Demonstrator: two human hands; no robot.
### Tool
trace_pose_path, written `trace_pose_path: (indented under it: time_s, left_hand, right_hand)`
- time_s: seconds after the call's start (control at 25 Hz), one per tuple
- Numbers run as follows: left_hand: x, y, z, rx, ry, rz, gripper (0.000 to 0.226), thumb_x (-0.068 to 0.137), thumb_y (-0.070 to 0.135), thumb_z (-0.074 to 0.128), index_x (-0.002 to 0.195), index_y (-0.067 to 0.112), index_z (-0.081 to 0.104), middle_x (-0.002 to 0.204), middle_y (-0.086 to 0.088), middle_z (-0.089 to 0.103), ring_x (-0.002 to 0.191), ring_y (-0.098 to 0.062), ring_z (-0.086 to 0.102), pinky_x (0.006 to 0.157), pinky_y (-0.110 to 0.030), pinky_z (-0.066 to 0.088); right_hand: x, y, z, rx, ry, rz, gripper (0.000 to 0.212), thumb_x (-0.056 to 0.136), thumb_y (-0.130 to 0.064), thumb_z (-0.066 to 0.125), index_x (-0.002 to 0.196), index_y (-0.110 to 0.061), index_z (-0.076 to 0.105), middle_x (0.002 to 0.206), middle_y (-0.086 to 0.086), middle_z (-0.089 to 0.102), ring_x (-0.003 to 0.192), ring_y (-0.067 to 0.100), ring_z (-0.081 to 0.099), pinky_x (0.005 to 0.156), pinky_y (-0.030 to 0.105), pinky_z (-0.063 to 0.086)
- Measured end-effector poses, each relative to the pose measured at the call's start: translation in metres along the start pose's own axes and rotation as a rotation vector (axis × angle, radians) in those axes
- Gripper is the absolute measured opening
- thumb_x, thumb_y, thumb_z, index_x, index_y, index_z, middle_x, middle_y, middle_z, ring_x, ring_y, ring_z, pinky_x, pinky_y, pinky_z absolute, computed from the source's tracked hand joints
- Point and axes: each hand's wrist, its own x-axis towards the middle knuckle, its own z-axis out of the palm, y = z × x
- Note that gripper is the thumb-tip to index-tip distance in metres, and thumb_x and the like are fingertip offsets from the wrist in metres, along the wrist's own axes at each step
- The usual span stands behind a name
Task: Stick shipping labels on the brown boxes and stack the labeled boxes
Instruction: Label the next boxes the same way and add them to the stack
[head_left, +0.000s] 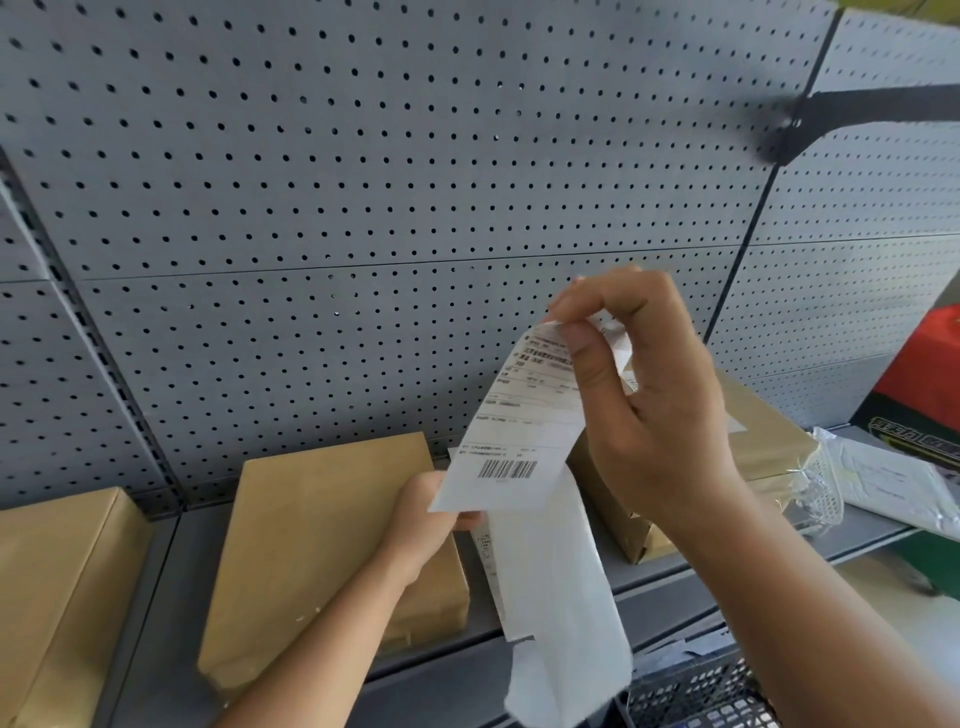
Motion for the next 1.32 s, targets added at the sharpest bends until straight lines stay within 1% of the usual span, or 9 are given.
trace_pose_path:
  time_s: [0.16,0.24,0.32,0.44,0.56,0.84,1.0,1.12,1.32]
  left_hand:
    - [-0.01,0.018,-0.009,-0.029,0.079,0.027,0.028,0.088,0.03,0.067,0.061,0.021,0.07,0.067,-0.004,0.07,0.063,-0.028,0.065,0.066,-0.046,0.051]
    - [-0.012,0.028,-0.015,-0.077,0.123,0.078,0.041,0.093,0.044,0.063,0.082,0.006,0.076,0.08,-0.015,0.076,0.076,-0.04,0.072,0.064,-0.043,0.057]
    - [-0.016,0.041,-0.027,-0.173,0.136,0.11,0.054,0.102,0.046,0.051,0.094,-0.002,0.075,0.091,-0.022,0.077,0.081,-0.036,0.073,0.064,-0.029,0.06]
    - [-0.033,0.058,-0.051,-0.338,0.021,0.168,0.061,0.096,0.053,0.045,0.095,0.001,0.076,0.095,-0.024,0.076,0.08,-0.026,0.072,0.067,-0.028,0.059]
    - [-0.05,0.061,-0.066,-0.231,-0.043,0.24,0.04,0.094,0.041,0.059,0.1,0.006,0.077,0.095,-0.012,0.08,0.084,-0.022,0.075,0.07,-0.026,0.059]
    - [-0.06,0.049,-0.1,-0.097,0.254,0.216,0.01,0.096,0.016,0.068,0.094,0.013,0.077,0.084,0.003,0.08,0.076,-0.007,0.075,0.06,-0.014,0.053]
    - [-0.057,0.029,-0.126,-0.076,0.365,0.136,0.011,0.096,0.02,0.068,0.097,0.015,0.078,0.089,0.003,0.081,0.078,-0.009,0.075,0.06,-0.017,0.051]
    - [-0.058,0.011,-0.141,-0.082,0.378,0.068,0.012,0.096,0.021,0.068,0.099,0.015,0.078,0.094,0.001,0.081,0.087,-0.015,0.075,0.069,-0.025,0.054]
    - [-0.052,-0.015,-0.154,-0.003,0.372,-0.057,0.009,0.095,0.018,0.069,0.099,0.015,0.077,0.094,-0.001,0.081,0.089,-0.017,0.077,0.082,-0.048,0.063]
  right_hand:
    - [-0.004,0.011,0.012,0.008,-0.111,0.123,0.022,0.098,-0.002,0.052,0.104,-0.024,0.052,0.097,-0.014,0.058,0.093,0.007,0.057,0.08,0.018,0.042]
    - [-0.008,0.02,0.02,0.013,-0.174,0.174,0.021,0.099,-0.005,0.052,0.104,-0.026,0.051,0.097,-0.01,0.061,0.095,0.011,0.059,0.08,0.022,0.046]
    - [-0.013,0.029,0.031,-0.013,-0.236,0.207,0.015,0.099,-0.008,0.053,0.103,-0.022,0.054,0.097,-0.008,0.062,0.097,0.014,0.06,0.082,0.028,0.048]
    - [-0.021,0.042,0.051,-0.047,-0.339,0.27,0.01,0.1,-0.011,0.052,0.104,-0.019,0.056,0.099,-0.006,0.064,0.098,0.016,0.06,0.081,0.039,0.051]
    - [-0.026,0.047,0.072,-0.064,-0.416,0.302,0.01,0.101,-0.015,0.051,0.105,-0.023,0.055,0.101,-0.006,0.064,0.097,0.014,0.059,0.08,0.042,0.052]
    - [-0.027,0.044,0.12,-0.045,-0.523,0.303,0.038,0.101,-0.023,0.056,0.137,-0.03,0.049,0.127,-0.02,0.051,0.114,-0.003,0.048,0.091,0.027,0.05]
    - [-0.04,0.053,0.147,0.202,-0.524,0.726,0.045,0.1,-0.03,0.057,0.142,-0.029,0.043,0.132,-0.012,0.051,0.108,0.001,0.057,0.085,0.02,0.051]
    - [-0.064,0.065,0.166,0.503,-0.583,1.129,0.036,0.099,-0.029,0.06,0.133,-0.018,0.054,0.119,-0.002,0.07,0.099,0.014,0.072,0.091,0.039,0.058]
    - [-0.089,0.069,0.189,0.577,-0.529,1.245,0.009,0.099,-0.007,0.058,0.102,-0.005,0.067,0.102,0.012,0.078,0.097,0.031,0.074,0.09,0.048,0.059]
